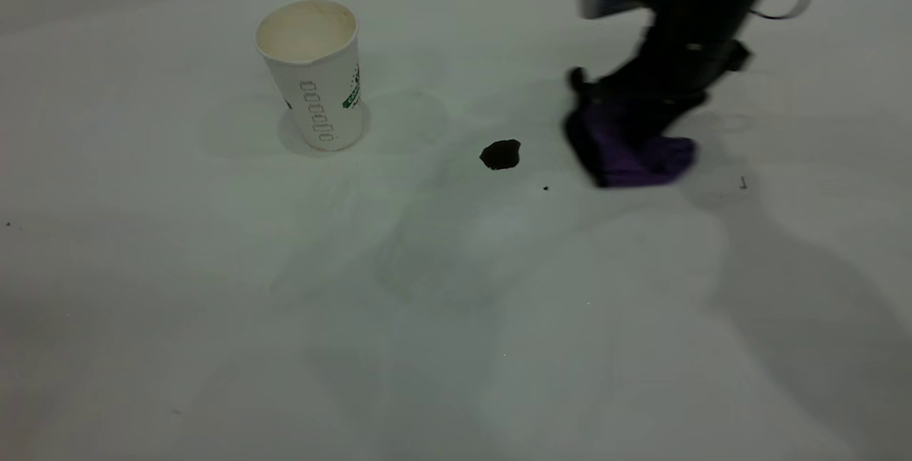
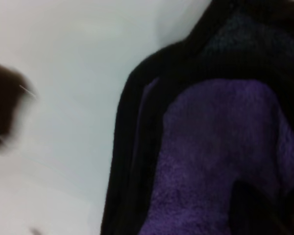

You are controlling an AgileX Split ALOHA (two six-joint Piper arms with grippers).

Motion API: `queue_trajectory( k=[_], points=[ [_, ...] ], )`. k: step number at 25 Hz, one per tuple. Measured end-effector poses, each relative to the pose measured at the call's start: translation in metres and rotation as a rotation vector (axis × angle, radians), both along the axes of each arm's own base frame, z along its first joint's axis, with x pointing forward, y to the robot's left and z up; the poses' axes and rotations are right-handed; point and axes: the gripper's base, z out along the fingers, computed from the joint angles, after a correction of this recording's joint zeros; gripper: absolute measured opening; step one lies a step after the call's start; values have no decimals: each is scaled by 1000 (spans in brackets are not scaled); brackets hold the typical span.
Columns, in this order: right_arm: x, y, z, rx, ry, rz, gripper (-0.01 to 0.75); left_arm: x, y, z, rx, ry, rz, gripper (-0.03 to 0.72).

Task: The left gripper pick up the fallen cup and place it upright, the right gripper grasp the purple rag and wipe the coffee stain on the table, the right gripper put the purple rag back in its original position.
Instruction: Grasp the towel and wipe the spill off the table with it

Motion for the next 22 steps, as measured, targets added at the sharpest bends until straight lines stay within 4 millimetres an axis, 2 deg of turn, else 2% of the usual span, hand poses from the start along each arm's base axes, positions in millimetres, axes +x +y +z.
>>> queue_trajectory(
  k=[6,11,16,22],
  points=[
    [15,52,-2,30,-39,96,87,0,0,0,0,0,0,552],
    [8,83,-4,35,-12,163,87,0,0,0,0,0,0,552],
    [-17,112,-5,69,109,197,87,0,0,0,0,0,0,552],
    [-61,149,-9,95,321,263,87,0,0,0,0,0,0,552]
  ],
)
